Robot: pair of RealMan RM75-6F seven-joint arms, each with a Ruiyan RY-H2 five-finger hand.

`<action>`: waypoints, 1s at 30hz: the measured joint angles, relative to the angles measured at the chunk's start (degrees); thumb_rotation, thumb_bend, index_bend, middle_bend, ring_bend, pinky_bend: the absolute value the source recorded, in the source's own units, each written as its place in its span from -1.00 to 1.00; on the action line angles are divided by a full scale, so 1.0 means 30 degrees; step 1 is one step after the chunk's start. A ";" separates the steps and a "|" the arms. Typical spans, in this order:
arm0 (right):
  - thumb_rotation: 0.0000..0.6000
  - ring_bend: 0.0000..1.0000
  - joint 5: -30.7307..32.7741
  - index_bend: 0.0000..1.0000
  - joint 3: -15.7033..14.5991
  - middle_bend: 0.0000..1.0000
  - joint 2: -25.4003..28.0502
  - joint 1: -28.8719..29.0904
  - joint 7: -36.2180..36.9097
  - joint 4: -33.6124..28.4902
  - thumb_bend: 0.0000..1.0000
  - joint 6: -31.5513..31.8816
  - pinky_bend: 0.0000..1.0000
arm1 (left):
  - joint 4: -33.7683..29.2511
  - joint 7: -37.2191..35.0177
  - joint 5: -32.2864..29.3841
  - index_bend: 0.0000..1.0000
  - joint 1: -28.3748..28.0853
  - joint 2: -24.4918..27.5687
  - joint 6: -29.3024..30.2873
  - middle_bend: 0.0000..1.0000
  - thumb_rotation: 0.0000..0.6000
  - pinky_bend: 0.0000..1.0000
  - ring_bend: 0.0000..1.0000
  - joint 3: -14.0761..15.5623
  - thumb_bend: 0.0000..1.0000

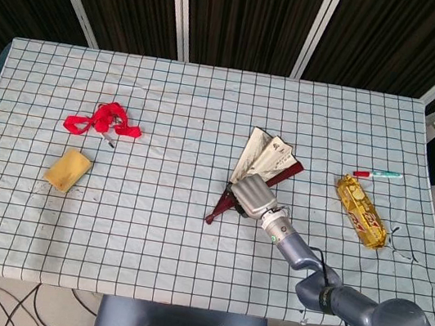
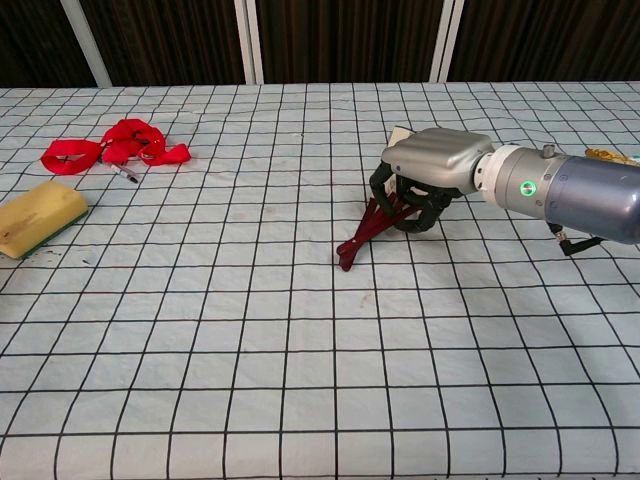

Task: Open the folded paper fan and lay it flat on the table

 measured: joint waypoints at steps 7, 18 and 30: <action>1.00 0.85 0.0038 0.17 -0.0049 0.73 -0.0019 -0.0033 -0.0035 -0.0016 -0.27 0.0060 0.46 | 0.0014 -0.0040 -0.0014 -1.00 0.0007 -0.0011 0.0021 -1.00 1.00 -1.00 -1.00 -0.0019 -1.00; 1.00 0.85 0.0205 0.20 0.0021 0.73 -0.0059 0.0002 -0.0188 -0.0109 -0.26 0.0055 0.46 | 0.0005 -0.0109 0.0056 -1.00 0.0030 0.0004 0.0081 -1.00 1.00 -1.00 -1.00 -0.0012 -1.00; 1.00 0.85 0.0053 0.27 -0.0011 0.73 -0.0074 0.0026 0.0056 -0.0013 -0.21 0.0292 0.46 | 0.0009 -0.0044 0.0015 -1.00 0.0031 -0.0020 0.0069 -1.00 1.00 -1.00 -1.00 -0.0007 -1.00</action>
